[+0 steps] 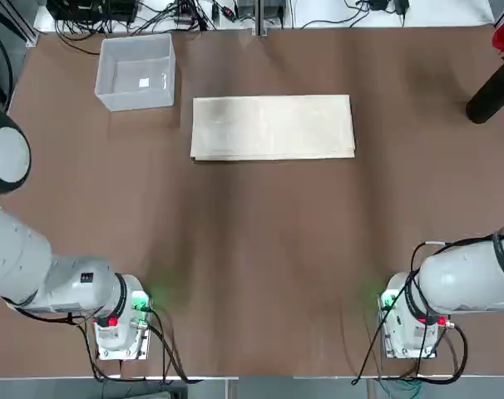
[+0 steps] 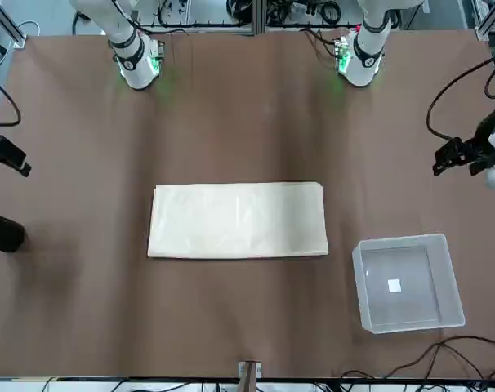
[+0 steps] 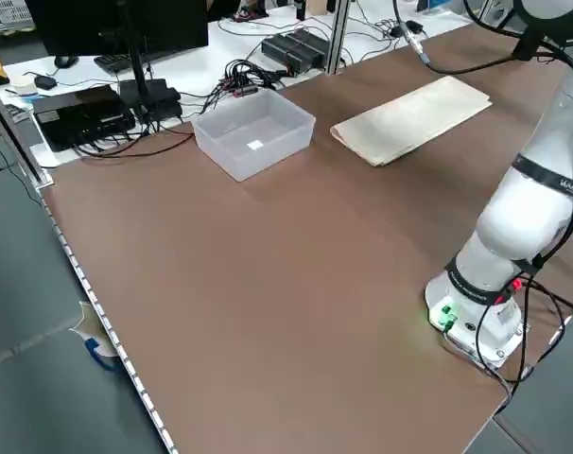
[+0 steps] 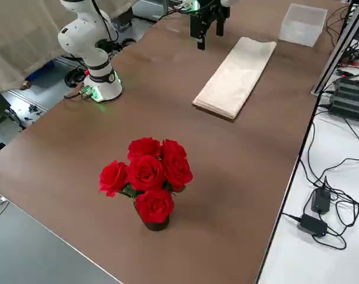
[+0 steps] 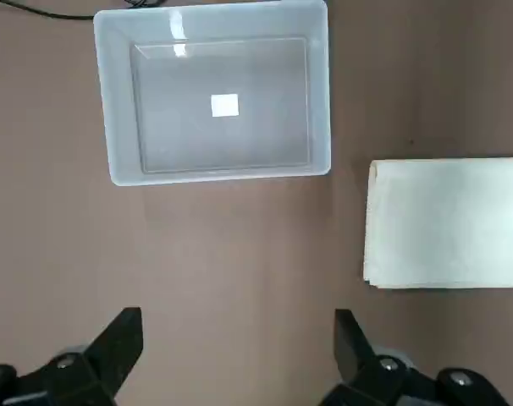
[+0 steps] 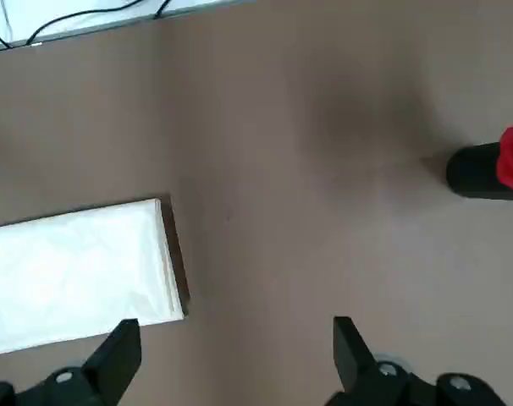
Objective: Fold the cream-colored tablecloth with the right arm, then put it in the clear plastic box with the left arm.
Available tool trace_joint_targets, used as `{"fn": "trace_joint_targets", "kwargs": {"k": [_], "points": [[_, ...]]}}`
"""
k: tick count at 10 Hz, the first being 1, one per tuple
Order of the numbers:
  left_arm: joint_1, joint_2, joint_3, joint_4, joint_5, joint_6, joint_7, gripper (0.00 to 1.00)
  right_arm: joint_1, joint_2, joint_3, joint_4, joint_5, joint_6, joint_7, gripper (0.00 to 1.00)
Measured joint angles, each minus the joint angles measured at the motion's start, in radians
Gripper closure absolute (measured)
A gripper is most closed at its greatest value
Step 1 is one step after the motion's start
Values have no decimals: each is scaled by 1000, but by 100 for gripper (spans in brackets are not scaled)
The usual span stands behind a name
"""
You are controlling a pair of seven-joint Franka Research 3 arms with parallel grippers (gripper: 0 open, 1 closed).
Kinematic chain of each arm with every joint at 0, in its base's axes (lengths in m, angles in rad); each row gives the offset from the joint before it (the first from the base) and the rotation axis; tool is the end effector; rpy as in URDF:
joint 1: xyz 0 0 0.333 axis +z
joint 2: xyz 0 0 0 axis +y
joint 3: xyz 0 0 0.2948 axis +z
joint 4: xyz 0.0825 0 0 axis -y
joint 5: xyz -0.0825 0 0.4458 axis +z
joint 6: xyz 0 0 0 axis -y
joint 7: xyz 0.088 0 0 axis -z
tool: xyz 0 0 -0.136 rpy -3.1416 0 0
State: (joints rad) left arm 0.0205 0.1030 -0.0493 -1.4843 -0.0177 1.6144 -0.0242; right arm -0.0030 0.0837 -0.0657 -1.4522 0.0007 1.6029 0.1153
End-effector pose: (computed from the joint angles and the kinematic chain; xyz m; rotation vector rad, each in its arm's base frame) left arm 0.6508 -0.0198 0.5594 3.1178 -0.0058 0.0415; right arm 0.6450 -0.0427 0.5882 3.1234 -0.2875 0.1055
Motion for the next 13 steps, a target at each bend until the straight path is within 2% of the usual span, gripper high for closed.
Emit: {"fn": "trace_joint_targets", "kwargs": {"k": [3,7,9,13], "points": [[32,0,0,8,-7,0,6,0,0,24,3,-34,3,4,0,0],[32,0,-1,9,-7,0,6,0,-9,68,0,-114,90,58,-36,0],[30,2,-3,9,-7,-2,6,0,-10,85,0,-134,102,71,-44,0],[15,9,-12,9,-7,-3,3,0,-11,157,1,-167,196,80,-55,0]]}}
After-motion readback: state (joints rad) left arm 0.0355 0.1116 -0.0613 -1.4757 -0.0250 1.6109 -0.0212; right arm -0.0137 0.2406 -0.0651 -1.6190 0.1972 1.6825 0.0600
